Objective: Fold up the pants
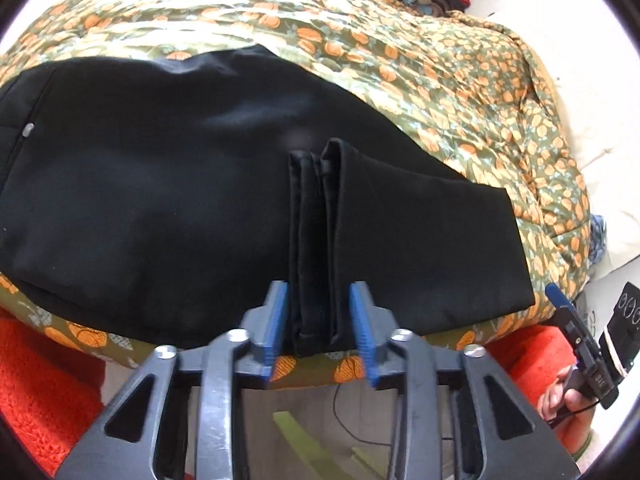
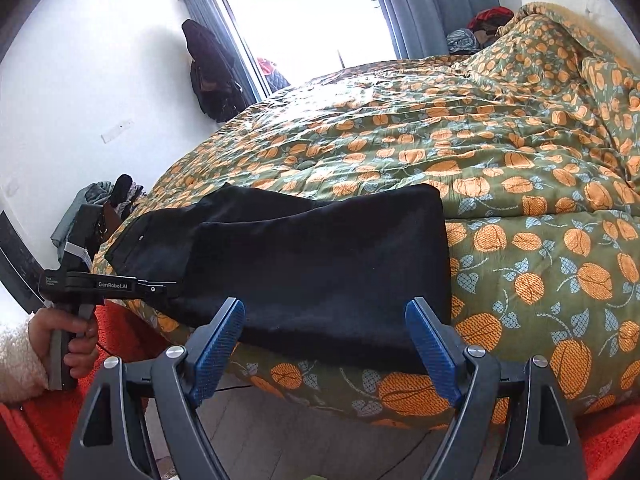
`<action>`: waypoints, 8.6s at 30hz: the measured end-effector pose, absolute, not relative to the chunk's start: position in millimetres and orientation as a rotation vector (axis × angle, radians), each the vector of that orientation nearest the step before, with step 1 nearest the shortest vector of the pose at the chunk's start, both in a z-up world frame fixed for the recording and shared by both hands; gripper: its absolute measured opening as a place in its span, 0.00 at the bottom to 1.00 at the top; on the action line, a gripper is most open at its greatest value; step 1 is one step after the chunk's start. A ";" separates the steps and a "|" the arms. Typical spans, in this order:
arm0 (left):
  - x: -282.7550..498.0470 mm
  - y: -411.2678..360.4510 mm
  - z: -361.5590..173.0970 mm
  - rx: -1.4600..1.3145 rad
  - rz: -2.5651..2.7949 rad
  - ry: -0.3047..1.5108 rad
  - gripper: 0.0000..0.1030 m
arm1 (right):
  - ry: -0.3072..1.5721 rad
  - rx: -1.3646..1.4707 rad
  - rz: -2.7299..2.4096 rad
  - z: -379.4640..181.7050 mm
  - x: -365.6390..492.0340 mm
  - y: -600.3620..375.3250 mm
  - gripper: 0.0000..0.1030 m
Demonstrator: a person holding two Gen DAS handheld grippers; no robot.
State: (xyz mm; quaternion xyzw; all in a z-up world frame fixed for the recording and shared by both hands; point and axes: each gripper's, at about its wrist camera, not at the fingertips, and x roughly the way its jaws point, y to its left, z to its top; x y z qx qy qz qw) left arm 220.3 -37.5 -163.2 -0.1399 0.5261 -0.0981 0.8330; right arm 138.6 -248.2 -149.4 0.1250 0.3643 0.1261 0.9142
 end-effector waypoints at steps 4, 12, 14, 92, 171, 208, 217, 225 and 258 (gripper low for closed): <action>233.4 -34.7 -168.0 -0.303 -0.190 1.115 0.64 | 0.756 0.264 0.254 -151.9 139.0 -249.5 0.80; 261.9 -61.5 -176.3 -0.167 -0.232 1.162 0.52 | 0.760 0.281 0.243 -153.5 138.8 -253.4 0.80; 257.9 -57.0 -174.9 -0.172 -0.237 1.162 0.41 | 0.762 0.285 0.242 -154.1 139.1 -254.3 0.80; 193.8 275.0 -192.4 -1.064 0.239 0.828 0.62 | 1.010 0.337 0.286 -205.8 188.7 -266.4 0.38; 226.0 228.8 -195.4 -0.685 0.396 0.871 0.78 | 1.046 0.071 -0.276 -215.6 188.2 -326.7 0.78; 212.1 33.9 -27.5 -0.205 -0.144 0.677 0.17 | 1.047 0.098 -0.275 -218.2 187.9 -328.4 0.83; 220.2 -165.9 -121.9 0.194 -0.500 0.917 0.18 | 1.046 0.097 -0.275 -218.2 187.2 -328.7 0.83; 194.0 -203.9 -129.5 0.285 -0.561 0.980 0.72 | 1.021 0.170 -0.246 -212.9 182.9 -335.7 0.84; 236.0 -125.0 -172.9 0.081 -0.426 0.967 0.85 | 1.265 0.581 0.585 -224.8 277.7 -205.5 0.47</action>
